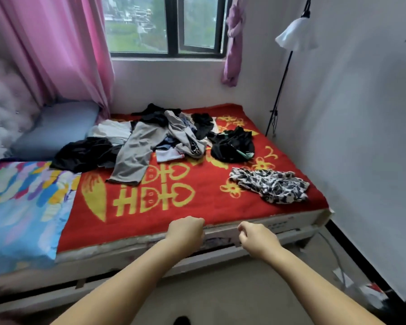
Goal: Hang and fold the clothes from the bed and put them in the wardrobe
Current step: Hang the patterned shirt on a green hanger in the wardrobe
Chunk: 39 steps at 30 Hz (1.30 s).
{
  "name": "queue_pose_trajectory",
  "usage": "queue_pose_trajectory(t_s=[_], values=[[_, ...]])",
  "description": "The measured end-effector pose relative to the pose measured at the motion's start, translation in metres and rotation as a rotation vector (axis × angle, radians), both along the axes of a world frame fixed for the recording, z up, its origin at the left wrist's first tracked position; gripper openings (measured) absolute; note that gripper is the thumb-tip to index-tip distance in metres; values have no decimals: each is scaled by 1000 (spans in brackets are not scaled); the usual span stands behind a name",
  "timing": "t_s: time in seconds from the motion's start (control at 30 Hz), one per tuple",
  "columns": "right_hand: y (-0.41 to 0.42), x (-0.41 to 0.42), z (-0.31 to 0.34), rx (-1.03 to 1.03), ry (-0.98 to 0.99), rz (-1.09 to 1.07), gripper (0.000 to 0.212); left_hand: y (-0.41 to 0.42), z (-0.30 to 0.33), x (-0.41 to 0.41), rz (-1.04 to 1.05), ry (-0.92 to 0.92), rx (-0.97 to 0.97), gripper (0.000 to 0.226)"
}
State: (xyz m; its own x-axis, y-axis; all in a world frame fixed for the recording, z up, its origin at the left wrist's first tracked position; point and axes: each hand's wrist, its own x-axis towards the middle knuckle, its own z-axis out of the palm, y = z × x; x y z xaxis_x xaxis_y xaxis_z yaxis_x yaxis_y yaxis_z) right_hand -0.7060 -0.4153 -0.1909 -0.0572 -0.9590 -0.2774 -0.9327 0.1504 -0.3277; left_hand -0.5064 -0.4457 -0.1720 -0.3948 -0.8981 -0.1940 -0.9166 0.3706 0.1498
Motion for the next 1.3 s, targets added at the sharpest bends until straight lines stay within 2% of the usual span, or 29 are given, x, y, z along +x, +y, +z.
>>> queue_pose_trajectory(t_s=[0.23,0.47,0.73,0.97,1.17,1.3], values=[[-96,-81,-15,5,23,-158,35,-130,-25,-80,-105,18,1,29],[-186,-168,-35,92,47,-359,34,-257,-40,-167,-242,7,41,30],[-236,-268,-94,271,-29,-467,34,-318,-96,-271,-329,-44,220,29],[-315,-392,-151,377,-88,-424,34,-389,-160,-379,-193,-68,374,29],[-373,-494,-210,480,-98,-429,35,-422,-233,-489,-187,-52,531,29],[-403,-534,-272,439,-199,-542,38,-423,-299,-529,-214,-65,543,50]])
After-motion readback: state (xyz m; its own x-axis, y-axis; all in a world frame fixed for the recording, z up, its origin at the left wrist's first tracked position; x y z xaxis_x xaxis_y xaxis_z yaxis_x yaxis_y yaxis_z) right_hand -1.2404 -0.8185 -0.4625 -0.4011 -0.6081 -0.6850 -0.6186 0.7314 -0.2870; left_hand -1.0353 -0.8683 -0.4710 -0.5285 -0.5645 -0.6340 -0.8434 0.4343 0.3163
